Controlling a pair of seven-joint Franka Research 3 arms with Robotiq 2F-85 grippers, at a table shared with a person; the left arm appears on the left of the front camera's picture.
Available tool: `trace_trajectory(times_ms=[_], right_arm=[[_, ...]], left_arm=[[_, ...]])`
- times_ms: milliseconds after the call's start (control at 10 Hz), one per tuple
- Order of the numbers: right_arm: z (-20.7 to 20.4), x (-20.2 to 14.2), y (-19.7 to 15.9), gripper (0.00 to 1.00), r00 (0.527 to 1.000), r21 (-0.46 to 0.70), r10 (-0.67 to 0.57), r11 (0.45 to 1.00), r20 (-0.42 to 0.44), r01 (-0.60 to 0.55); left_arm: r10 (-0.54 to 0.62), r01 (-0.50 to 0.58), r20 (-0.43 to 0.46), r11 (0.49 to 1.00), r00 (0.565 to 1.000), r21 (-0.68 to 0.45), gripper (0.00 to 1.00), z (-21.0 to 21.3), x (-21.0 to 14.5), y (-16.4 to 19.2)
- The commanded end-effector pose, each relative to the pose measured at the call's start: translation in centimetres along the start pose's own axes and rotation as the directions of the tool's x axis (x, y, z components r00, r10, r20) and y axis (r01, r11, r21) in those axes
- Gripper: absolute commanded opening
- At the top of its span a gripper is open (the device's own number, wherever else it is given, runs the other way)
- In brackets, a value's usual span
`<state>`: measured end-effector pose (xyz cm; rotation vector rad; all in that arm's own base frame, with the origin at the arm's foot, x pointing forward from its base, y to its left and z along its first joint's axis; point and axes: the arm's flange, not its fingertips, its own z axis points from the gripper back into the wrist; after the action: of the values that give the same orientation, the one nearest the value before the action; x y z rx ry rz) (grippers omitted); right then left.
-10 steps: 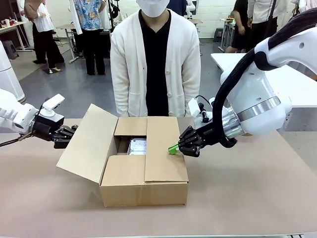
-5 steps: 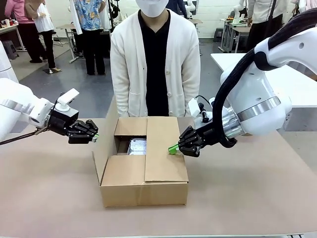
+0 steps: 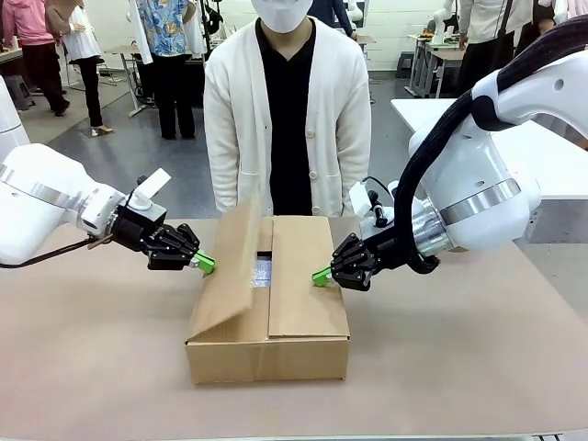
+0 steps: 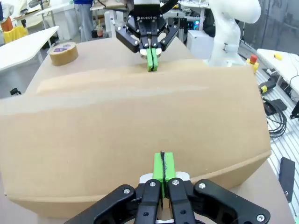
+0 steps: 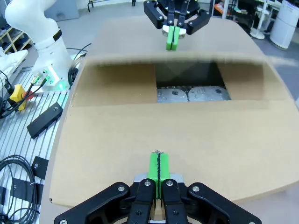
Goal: Wrap the clocks to prevent damage.
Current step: Push the left (or right) flap of the Package Box to close it.
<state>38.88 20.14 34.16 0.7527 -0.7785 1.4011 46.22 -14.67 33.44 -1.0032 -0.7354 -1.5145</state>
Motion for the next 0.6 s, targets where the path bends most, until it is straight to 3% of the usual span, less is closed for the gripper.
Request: trace_trajectory(times_ms=[0, 500], right_arm=[[-0.3, -0.4, 0.0, 0.01, 1.000, 0.003, -0.007, 1.000, -0.008, 0.007], [-0.3, -0.4, 0.0, 0.01, 1.000, 0.003, -0.007, 1.000, -0.008, 0.007]], left_arm=[[-0.013, 0.013, -0.068, 1.000, 0.998, 0.005, 0.00, -1.6, -1.4, 1.0], [0.034, -0.029, -0.164, 0.999, 0.986, 0.031, 0.00, -2.5, -4.0, 1.2]])
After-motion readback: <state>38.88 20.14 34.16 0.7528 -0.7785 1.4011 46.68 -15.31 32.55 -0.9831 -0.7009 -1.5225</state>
